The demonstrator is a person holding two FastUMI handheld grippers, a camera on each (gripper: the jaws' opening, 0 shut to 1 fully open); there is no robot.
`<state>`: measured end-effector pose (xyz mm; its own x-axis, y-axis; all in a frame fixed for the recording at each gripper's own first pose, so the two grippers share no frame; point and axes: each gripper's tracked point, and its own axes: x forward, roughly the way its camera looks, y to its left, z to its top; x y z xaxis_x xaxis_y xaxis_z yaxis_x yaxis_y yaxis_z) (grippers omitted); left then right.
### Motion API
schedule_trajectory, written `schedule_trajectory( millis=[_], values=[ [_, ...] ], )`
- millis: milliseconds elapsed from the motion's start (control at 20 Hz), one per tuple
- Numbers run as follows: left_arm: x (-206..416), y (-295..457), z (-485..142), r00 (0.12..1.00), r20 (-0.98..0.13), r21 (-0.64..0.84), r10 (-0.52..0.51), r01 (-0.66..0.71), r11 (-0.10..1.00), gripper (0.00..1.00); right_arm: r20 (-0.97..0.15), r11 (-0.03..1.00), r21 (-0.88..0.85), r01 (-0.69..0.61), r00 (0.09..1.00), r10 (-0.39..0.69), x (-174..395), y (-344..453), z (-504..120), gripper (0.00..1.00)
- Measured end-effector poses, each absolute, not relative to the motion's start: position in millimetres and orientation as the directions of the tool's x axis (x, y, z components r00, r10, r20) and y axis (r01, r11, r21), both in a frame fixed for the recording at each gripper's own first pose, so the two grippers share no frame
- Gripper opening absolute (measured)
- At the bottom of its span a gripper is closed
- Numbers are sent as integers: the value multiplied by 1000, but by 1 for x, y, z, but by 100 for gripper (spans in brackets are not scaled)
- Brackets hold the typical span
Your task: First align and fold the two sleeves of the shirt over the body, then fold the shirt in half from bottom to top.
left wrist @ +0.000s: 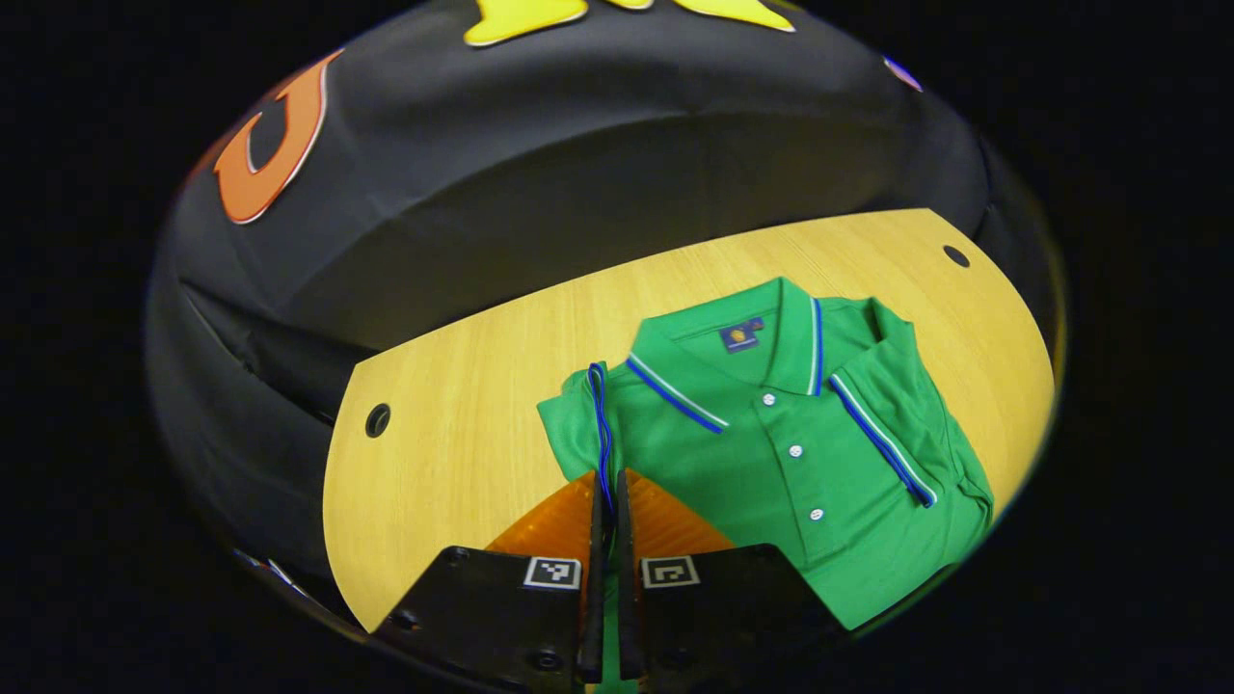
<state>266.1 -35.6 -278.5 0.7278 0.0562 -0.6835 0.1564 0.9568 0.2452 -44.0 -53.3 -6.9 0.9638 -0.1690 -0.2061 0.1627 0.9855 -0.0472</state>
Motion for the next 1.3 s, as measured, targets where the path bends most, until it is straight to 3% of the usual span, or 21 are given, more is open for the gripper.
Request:
schedule_trajectory(
  millis=[200, 300, 350, 400, 450, 500, 650, 700, 750, 800, 850, 900, 1300],
  values=[
    [258, -71, -299, 693, -721, 199, -9, 219, 955, 11, -231, 984, -61, 170, 956, -180, -44, -56, -17, 95],
    [253, -83, -303, 687, -726, 173, -42, 242, 955, 20, -239, 983, -63, 175, 953, -185, -46, -59, -20, 95],
    [251, -90, -303, 686, -724, 155, -68, 258, 954, 18, -242, 982, -61, 177, 952, -187, -47, -61, -21, 95],
    [249, -94, -299, 690, -719, 147, -82, 265, 953, 26, -243, 982, -57, 181, 951, -189, -47, -62, -22, 95],
    [247, -96, -296, 697, -711, 134, -97, 269, 954, 41, -245, 982, -52, 182, 951, -189, -48, -64, -24, 95],
    [245, -99, -292, 702, -704, 120, -109, 268, 956, 45, -249, 982, -47, 181, 950, -187, -47, -65, -26, 95],
    [233, -98, -280, 719, -683, 75, -129, 245, 967, 68, -261, 985, -38, 166, 950, -170, -45, -66, -33, 95],
    [226, -94, -273, 730, -671, 66, -127, 230, 971, 70, -257, 987, -37, 155, 953, -159, -44, -65, -35, 96],
    [216, -90, -267, 737, -663, 58, -131, 224, 973, 86, -257, 988, -37, 147, 954, -152, -44, -65, -38, 96],
    [207, -85, -263, 746, -653, 52, -134, 220, 974, 81, -258, 990, -38, 138, 956, -143, -44, -66, -41, 96],
    [197, -79, -260, 755, -642, 46, -136, 216, 975, 98, -260, 991, -37, 131, 956, -136, -43, -66, -44, 96],
    [186, -73, -259, 762, -634, 43, -133, 206, 978, 95, -266, 992, -35, 121, 956, -126, -42, -66, -49, 96],
    [83, -12, -286, 737, -673, 41, -59, 118, 992, 96, -401, 999, -37, 21, 915, -34, -38, -59, -140, 95]
  ],
)
